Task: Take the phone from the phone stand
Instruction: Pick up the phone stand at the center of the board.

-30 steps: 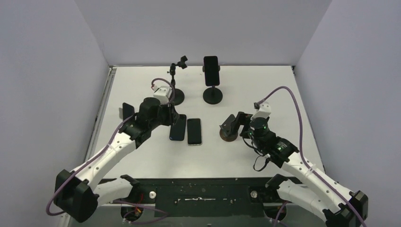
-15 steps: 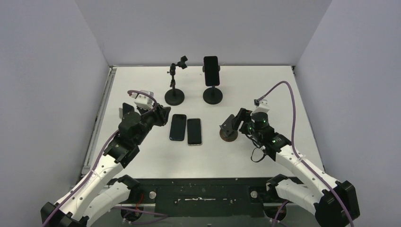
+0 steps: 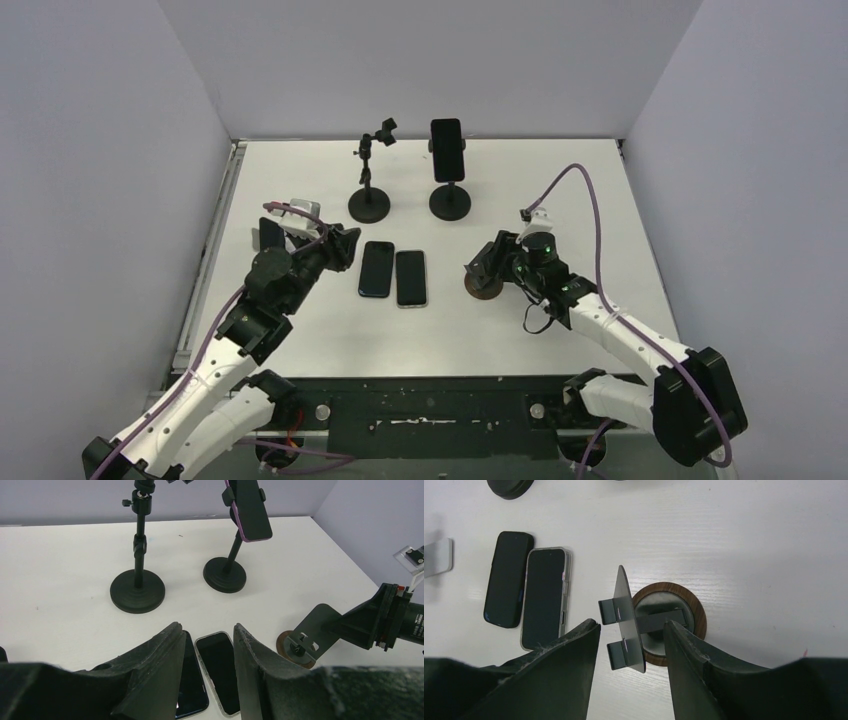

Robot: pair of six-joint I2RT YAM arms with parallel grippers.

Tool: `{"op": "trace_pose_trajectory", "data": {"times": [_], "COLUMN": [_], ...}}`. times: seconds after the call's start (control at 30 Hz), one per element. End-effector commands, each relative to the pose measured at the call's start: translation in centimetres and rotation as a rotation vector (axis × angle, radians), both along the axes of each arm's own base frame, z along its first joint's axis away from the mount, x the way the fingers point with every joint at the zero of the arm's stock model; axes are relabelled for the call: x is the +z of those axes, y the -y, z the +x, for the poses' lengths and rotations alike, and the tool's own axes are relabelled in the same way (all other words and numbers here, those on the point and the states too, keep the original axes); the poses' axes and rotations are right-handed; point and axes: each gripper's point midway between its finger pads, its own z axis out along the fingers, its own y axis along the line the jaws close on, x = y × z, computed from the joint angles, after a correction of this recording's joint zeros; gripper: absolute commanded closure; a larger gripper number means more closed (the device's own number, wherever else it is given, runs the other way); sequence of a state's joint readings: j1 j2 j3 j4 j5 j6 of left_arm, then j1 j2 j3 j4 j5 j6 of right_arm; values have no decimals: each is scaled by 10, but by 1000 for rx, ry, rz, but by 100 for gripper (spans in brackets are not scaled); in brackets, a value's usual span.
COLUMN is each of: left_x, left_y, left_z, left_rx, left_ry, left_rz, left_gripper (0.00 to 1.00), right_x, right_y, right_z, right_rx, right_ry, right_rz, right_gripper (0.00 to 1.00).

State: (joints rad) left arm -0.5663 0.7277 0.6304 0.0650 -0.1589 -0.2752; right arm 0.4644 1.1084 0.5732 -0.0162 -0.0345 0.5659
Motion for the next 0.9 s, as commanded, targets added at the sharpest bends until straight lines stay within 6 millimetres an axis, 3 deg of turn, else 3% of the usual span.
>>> {"op": "trace_pose_trajectory", "data": {"times": [0.0,0.27,0.47,0.63,0.87], "left_x": [24,25,24,24,25], "left_y": [2,3,6,7,10], "left_z": [-2,-5,-7,-8,-11], "left_rx": [-14,-24,-36,-40,-58], "left_ry": [85,89,87,87,91], "left_rz": [-30,-30,-30,-29,-32], "left_gripper": [61,61,61,61,61], "right_x": [12,2,6,30,82], "right_y": [-8,-7,-9,-7,4], "right_z": [11,10,10,17,52], "right_rx": [35,39,50,35,-40], "right_ry": [62,51,68,133,268], "right_rz": [21,9,17,25,23], "right_gripper": [52,66,79,100,100]}}
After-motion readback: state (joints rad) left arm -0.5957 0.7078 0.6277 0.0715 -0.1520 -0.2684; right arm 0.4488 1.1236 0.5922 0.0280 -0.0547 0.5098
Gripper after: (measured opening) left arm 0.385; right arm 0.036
